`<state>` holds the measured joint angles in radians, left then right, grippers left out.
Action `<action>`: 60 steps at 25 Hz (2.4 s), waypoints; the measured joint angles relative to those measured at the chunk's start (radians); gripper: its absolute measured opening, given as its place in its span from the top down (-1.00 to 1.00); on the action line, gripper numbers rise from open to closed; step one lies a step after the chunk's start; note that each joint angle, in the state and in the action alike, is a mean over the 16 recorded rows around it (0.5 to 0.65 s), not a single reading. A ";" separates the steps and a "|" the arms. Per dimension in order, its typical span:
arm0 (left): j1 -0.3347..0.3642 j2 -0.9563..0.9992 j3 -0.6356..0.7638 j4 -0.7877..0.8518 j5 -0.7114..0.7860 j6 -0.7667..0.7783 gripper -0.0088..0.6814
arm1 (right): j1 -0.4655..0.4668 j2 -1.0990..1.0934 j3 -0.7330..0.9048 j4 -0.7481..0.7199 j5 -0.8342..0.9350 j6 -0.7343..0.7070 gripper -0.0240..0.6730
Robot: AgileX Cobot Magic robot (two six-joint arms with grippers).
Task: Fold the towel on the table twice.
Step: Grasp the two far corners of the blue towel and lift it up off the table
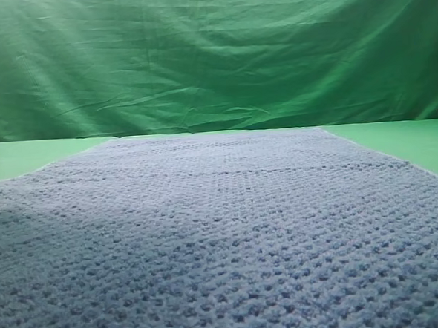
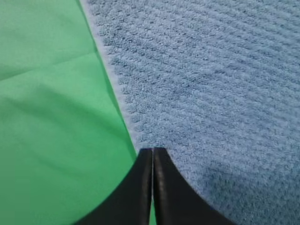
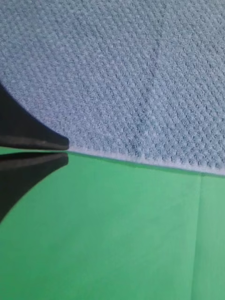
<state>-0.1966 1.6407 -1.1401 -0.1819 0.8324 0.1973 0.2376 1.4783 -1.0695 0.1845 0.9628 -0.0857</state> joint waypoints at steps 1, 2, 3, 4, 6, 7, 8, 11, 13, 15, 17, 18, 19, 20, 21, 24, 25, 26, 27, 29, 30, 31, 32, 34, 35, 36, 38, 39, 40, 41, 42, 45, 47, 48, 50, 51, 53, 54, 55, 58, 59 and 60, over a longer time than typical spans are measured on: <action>-0.005 0.023 -0.008 0.007 -0.005 -0.007 0.97 | 0.011 0.028 -0.010 -0.005 -0.005 0.006 0.93; -0.008 0.044 -0.015 0.013 -0.011 -0.013 0.97 | 0.022 0.056 -0.019 -0.010 -0.011 0.011 0.93; -0.011 0.064 -0.021 0.016 -0.018 -0.018 0.97 | 0.032 0.082 -0.028 -0.014 -0.017 0.016 0.93; -0.013 0.082 -0.026 0.019 -0.026 -0.022 0.97 | 0.040 0.108 -0.037 -0.018 -0.023 0.020 0.93; -0.015 0.112 -0.035 0.020 -0.045 -0.028 0.97 | 0.055 0.160 -0.054 -0.025 -0.038 0.028 0.93; -0.015 0.125 -0.038 0.020 -0.054 -0.030 0.97 | 0.060 0.182 -0.061 -0.029 -0.046 0.031 0.93; -0.015 0.137 -0.041 0.021 -0.064 -0.032 0.97 | 0.064 0.203 -0.067 -0.033 -0.053 0.034 0.93; -0.015 0.166 -0.046 0.027 -0.091 -0.038 0.97 | 0.075 0.256 -0.079 -0.043 -0.079 0.039 0.93; -0.015 0.180 -0.048 0.034 -0.106 -0.046 0.97 | 0.080 0.282 -0.084 -0.048 -0.098 0.041 0.93; -0.015 0.190 -0.049 0.046 -0.119 -0.061 0.97 | 0.083 0.301 -0.086 -0.052 -0.116 0.043 0.93; -0.015 0.197 -0.050 0.062 -0.131 -0.082 0.97 | 0.084 0.314 -0.087 -0.055 -0.133 0.045 0.91; -0.015 0.200 -0.051 0.071 -0.135 -0.094 0.97 | 0.084 0.319 -0.087 -0.057 -0.140 0.045 0.89; -0.015 0.202 -0.051 0.079 -0.139 -0.106 0.96 | 0.084 0.323 -0.087 -0.058 -0.147 0.045 0.87; -0.015 0.205 -0.051 0.087 -0.142 -0.118 0.94 | 0.084 0.326 -0.087 -0.060 -0.153 0.044 0.83; -0.015 0.207 -0.051 0.094 -0.144 -0.130 0.90 | 0.084 0.329 -0.087 -0.060 -0.158 0.043 0.78; -0.015 0.212 -0.051 0.108 -0.146 -0.165 0.69 | 0.084 0.333 -0.087 -0.062 -0.168 0.039 0.56; -0.015 0.213 -0.051 0.110 -0.146 -0.177 0.59 | 0.084 0.333 -0.087 -0.062 -0.170 0.038 0.46; -0.015 0.214 -0.051 0.112 -0.146 -0.189 0.48 | 0.084 0.334 -0.087 -0.062 -0.171 0.037 0.36; -0.015 0.215 -0.051 0.113 -0.146 -0.200 0.36 | 0.084 0.334 -0.087 -0.062 -0.172 0.035 0.24; -0.015 0.215 -0.051 0.113 -0.145 -0.219 0.13 | 0.084 0.334 -0.087 -0.062 -0.172 0.033 0.01; -0.015 0.216 -0.051 0.111 -0.145 -0.226 0.01 | 0.084 0.334 -0.087 -0.062 -0.172 0.032 -0.10; -0.015 0.216 -0.051 0.108 -0.145 -0.231 -0.10 | 0.084 0.335 -0.087 -0.062 -0.172 0.031 -0.21; -0.015 0.216 -0.051 0.103 -0.145 -0.234 -0.22 | 0.084 0.336 -0.087 -0.062 -0.172 0.030 -0.32; -0.015 0.217 -0.051 0.092 -0.145 -0.238 -0.43 | 0.084 0.338 -0.087 -0.062 -0.172 0.028 -0.51; -0.015 0.217 -0.051 0.087 -0.144 -0.238 -0.53 | 0.084 0.340 -0.087 -0.062 -0.172 0.028 -0.60; -0.015 0.217 -0.051 0.082 -0.144 -0.239 -0.61 | 0.084 0.342 -0.087 -0.062 -0.172 0.027 -0.67; -0.015 0.217 -0.051 0.074 -0.144 -0.240 -0.74 | 0.084 0.348 -0.087 -0.062 -0.174 0.027 -0.78; -0.015 0.218 -0.051 0.072 -0.144 -0.240 -0.78 | 0.084 0.351 -0.087 -0.062 -0.175 0.027 -0.82; -0.015 0.219 -0.051 0.070 -0.144 -0.240 -0.80 | 0.084 0.355 -0.087 -0.062 -0.176 0.027 -0.85; -0.015 0.220 -0.051 0.069 -0.144 -0.240 -0.80 | 0.084 0.359 -0.087 -0.062 -0.178 0.027 -0.87; -0.015 0.222 -0.051 0.068 -0.144 -0.240 -0.80 | 0.084 0.363 -0.088 -0.062 -0.179 0.027 -0.88; -0.015 0.227 -0.051 0.066 -0.145 -0.240 -0.77 | 0.084 0.375 -0.088 -0.063 -0.183 0.026 -0.87; -0.015 0.231 -0.051 0.064 -0.145 -0.240 -0.76 | 0.084 0.383 -0.089 -0.063 -0.186 0.026 -0.87; -0.015 0.234 -0.051 0.064 -0.145 -0.240 -0.75 | 0.084 0.387 -0.089 -0.063 -0.188 0.026 -0.87; -0.015 0.238 -0.052 0.064 -0.146 -0.240 -0.75 | 0.084 0.394 -0.090 -0.063 -0.191 0.025 -0.87; -0.015 0.240 -0.052 0.063 -0.146 -0.240 -0.75 | 0.084 0.396 -0.091 -0.063 -0.192 0.025 -0.86; -0.015 0.244 -0.052 0.062 -0.146 -0.239 -0.75 | 0.084 0.401 -0.092 -0.065 -0.193 0.025 -0.83; -0.015 0.246 -0.053 0.061 -0.146 -0.239 -0.74 | 0.084 0.403 -0.092 -0.065 -0.194 0.024 -0.81; -0.015 0.247 -0.053 0.060 -0.146 -0.239 -0.73 | 0.084 0.404 -0.093 -0.066 -0.194 0.024 -0.78; -0.015 0.250 -0.054 0.056 -0.145 -0.239 -0.64 | 0.084 0.407 -0.095 -0.064 -0.195 0.023 -0.64; -0.015 0.251 -0.054 0.054 -0.144 -0.239 -0.59 | 0.084 0.408 -0.095 -0.063 -0.195 0.022 -0.58; -0.015 0.251 -0.054 0.053 -0.143 -0.239 -0.53 | 0.084 0.408 -0.096 -0.060 -0.195 0.022 -0.51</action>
<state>-0.2115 1.8921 -1.1943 -0.1291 0.6894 -0.0416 0.3213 1.8867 -1.1650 0.1242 0.7677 -0.0640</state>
